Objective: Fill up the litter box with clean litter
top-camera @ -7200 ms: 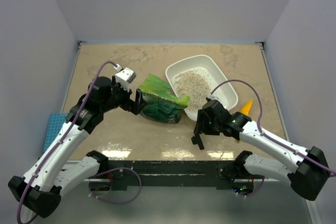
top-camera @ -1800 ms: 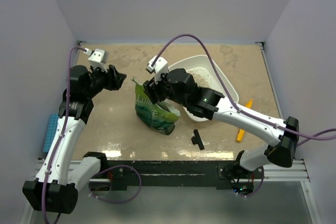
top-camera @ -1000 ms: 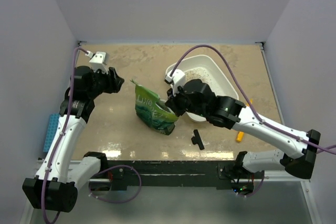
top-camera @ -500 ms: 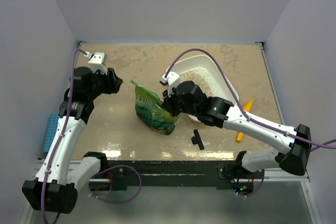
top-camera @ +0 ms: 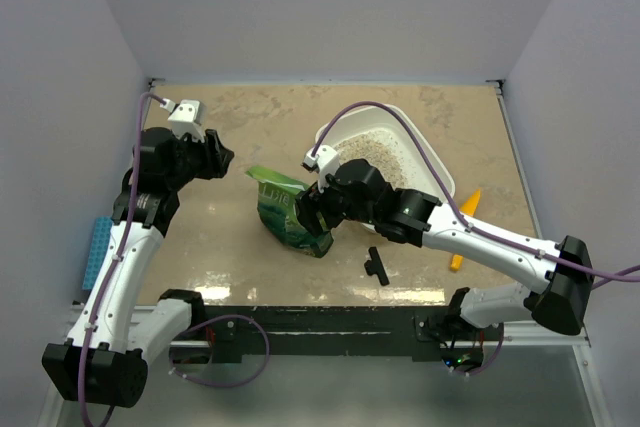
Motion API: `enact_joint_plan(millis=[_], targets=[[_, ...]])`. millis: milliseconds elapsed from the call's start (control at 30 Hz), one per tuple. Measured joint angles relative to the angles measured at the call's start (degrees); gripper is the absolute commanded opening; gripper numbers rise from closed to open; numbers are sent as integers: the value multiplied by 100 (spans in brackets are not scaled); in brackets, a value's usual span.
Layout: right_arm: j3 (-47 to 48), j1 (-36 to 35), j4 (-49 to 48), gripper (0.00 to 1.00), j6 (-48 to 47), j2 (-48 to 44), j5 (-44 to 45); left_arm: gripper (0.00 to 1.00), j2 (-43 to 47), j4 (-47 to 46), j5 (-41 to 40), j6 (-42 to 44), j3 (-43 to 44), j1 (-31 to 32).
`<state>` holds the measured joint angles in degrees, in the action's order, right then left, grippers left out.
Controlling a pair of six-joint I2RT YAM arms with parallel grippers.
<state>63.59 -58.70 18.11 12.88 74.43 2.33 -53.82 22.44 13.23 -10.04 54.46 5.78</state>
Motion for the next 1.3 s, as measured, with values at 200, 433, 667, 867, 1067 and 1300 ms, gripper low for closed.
enact_joint_plan(millis=[200, 433, 667, 867, 1067, 1300], targets=[[72, 28, 28, 82, -162, 35, -402, 51, 0, -2, 2, 2, -4, 0], [402, 37, 393, 83, -225, 111, -439, 52, 2, 0, 7, 2, -61, 0], [1270, 181, 1394, 91, -11, -413, 772, 52, 9, -7, 66, 13, -103, 2], [1132, 1550, 1882, 98, 697, -1786, 1794, 52, 127, -2, 72, -9, -229, 4], [186, 2415, 2083, 99, 1377, -2286, 2387, 52, 442, -55, 271, -190, -352, 11], [-1123, 4347, 2306, 97, 2105, -2090, 2363, 52, 597, -57, 472, -551, -485, 37]])
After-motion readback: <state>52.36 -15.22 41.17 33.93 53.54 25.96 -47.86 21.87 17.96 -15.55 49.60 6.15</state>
